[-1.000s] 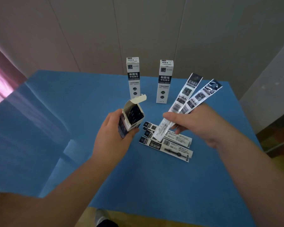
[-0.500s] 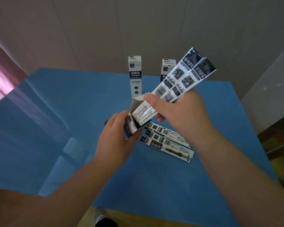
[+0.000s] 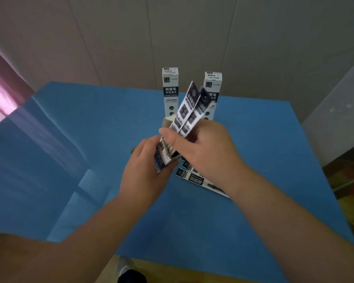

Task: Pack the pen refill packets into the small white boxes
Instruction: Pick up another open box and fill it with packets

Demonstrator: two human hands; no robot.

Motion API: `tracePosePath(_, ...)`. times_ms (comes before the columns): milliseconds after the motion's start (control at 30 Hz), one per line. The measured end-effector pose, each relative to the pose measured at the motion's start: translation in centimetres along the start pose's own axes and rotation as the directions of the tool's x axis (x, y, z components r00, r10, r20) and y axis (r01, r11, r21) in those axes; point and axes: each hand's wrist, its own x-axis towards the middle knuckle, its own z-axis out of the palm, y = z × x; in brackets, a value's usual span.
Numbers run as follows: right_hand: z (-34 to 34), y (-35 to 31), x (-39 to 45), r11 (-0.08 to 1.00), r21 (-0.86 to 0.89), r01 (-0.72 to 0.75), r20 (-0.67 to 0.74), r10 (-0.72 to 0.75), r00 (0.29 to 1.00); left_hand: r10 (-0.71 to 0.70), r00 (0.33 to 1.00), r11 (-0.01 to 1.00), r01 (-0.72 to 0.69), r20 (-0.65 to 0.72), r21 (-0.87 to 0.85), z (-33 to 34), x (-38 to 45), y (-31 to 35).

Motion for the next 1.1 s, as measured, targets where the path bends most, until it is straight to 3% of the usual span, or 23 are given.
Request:
tracePosePath(233, -0.9, -0.1, 0.0, 0.997, 0.054, 0.051, -0.056, -0.048, 0.997, -0.019, 1.0, 0.999, 0.019, 0.012, -0.05, -0.4, 0.1, -0.1)
tracePosePath(367, 0.1, 0.3, 0.1, 0.997, -0.078, -0.007, 0.011, 0.008, 1.0, -0.03, 0.999, 0.999, 0.03, 0.013, -0.041, -0.3, 0.0, 0.2)
tracePosePath(633, -0.3, 0.9, -1.2, 0.992, 0.102, 0.077, -0.088, -0.068, 0.994, -0.033, 0.999, 0.999, 0.034, 0.019, -0.038, 0.0, 0.0, 0.2)
tracePosePath(833, 0.6, 1.0, -0.9, 0.989, -0.134, 0.064, -0.072, -0.074, 0.995, -0.031, 0.999, 0.998, 0.032, 0.017, -0.053, 0.0, 0.1, 0.7)
tracePosePath(967, 0.0, 1.0, -0.8, 0.982, -0.15, 0.116, -0.123, -0.135, 0.983, -0.043, 0.999, 0.997, 0.044, 0.018, -0.058, 0.0, 0.3, 0.4)
tracePosePath(1100, -0.7, 1.7, -0.5, 0.942, -0.229, 0.245, 0.096, -0.228, 0.969, -0.029, 0.999, 0.998, 0.03, 0.018, -0.05, 0.1, 0.3, 0.5)
